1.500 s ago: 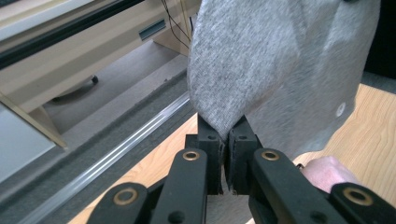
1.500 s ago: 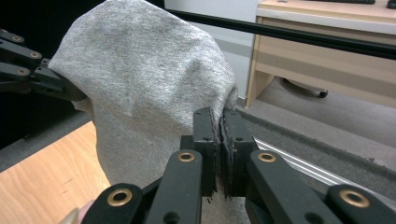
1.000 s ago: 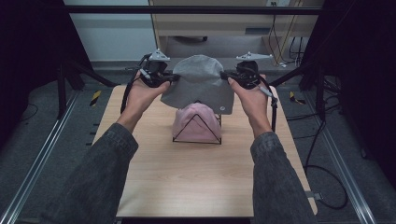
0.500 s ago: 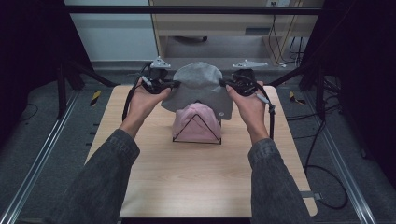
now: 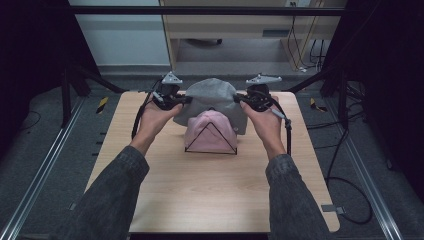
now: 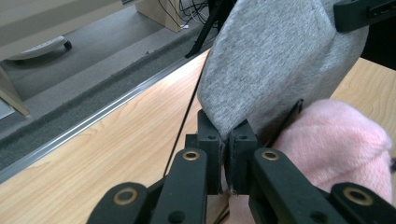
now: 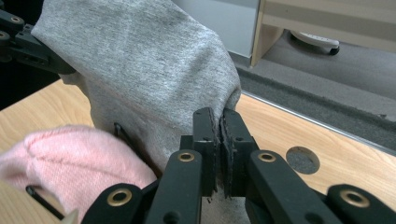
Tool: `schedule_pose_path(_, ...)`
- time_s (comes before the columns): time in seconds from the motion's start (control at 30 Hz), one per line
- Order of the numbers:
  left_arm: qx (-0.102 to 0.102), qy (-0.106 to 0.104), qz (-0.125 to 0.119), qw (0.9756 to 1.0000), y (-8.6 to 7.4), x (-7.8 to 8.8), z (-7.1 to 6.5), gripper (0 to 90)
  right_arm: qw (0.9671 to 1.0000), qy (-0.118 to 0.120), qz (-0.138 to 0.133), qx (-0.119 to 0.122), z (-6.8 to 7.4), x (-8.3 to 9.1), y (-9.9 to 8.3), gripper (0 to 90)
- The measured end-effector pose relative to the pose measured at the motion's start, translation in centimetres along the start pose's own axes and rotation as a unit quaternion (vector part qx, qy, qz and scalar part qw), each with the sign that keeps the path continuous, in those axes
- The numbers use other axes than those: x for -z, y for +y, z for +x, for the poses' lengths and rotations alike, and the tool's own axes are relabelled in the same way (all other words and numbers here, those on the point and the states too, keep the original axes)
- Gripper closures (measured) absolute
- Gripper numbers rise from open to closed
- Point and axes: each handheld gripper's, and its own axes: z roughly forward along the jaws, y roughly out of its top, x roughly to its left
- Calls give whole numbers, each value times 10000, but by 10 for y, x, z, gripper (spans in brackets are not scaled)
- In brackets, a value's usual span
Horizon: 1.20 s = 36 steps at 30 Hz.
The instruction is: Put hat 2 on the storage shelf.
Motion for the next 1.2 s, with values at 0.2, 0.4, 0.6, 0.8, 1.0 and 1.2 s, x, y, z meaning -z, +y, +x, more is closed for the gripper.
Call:
schedule_pose_path(0.2,13,-12,97,10000,-14,-5,-3,861,9999,4,131,56,0,0,-9,862)
schedule_pose_path(0.4,60,-90,162,9998,-20,-10,-8,860,9998,10,178,72,-1,-1,-17,862)
schedule_pose_path(0.6,104,-91,184,9997,-27,-16,-9,860,9996,44,274,-1,-3,-4,-29,862)
schedule_pose_path(0.8,193,-93,198,9996,-36,-17,-7,858,9996,71,287,12,0,-6,-34,861)
schedule_pose_path(1.0,235,-117,230,9994,-44,-18,-6,857,9994,120,333,14,4,-9,-41,859)
schedule_pose_path(1.2,255,-156,288,9991,-46,-19,-6,852,9992,92,398,-23,4,-9,-45,861)
